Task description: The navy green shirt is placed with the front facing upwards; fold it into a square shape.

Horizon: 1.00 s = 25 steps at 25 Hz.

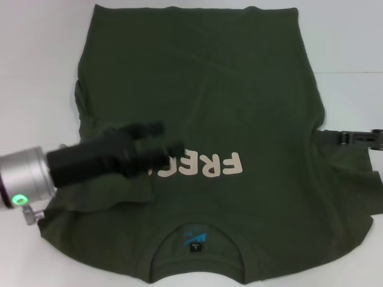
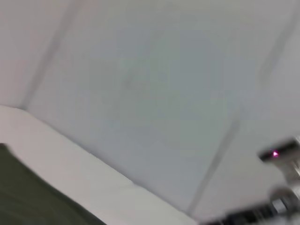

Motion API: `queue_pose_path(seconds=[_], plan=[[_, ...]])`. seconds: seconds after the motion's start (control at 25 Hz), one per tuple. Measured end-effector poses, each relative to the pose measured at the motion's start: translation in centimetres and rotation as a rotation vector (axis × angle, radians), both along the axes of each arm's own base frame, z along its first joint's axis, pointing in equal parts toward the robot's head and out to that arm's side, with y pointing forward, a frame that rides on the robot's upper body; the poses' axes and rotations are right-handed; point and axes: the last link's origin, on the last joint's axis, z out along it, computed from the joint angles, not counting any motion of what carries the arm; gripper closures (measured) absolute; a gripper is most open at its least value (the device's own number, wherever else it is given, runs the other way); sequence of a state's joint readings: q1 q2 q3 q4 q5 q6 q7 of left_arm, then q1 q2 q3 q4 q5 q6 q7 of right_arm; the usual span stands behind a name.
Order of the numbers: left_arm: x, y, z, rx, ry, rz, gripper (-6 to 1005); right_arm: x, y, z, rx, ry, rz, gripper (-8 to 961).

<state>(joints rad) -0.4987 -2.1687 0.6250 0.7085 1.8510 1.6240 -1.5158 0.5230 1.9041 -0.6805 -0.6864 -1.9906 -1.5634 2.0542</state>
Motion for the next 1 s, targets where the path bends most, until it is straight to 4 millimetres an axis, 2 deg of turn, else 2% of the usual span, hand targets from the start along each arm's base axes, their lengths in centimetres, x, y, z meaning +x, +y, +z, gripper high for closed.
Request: queue_pose_path(seconds=[0.2, 0.32, 0.72, 1.0], plan=[[0.4, -0.7, -2.2, -0.037, 0.125, -0.136, 126, 2.0, -0.2, 1.7, 0.018, -0.04, -0.16, 68], [0.3, -1.0, -2.8, -0.057, 0.178, -0.184, 126, 2.9, -0.5, 2.1, 0.017, -0.044, -0.243, 69], [0.1, -1.3, -3.5, -0.081, 0.235, -0.234, 125, 6.3, -1.5, 2.8, 0.064, -0.063, -0.449, 106], [0.0, -1.0, -3.6, -0.078, 0.259, -0.23, 125, 7.3, -1.8, 1.8, 0.088, -0.065, -0.5, 131]])
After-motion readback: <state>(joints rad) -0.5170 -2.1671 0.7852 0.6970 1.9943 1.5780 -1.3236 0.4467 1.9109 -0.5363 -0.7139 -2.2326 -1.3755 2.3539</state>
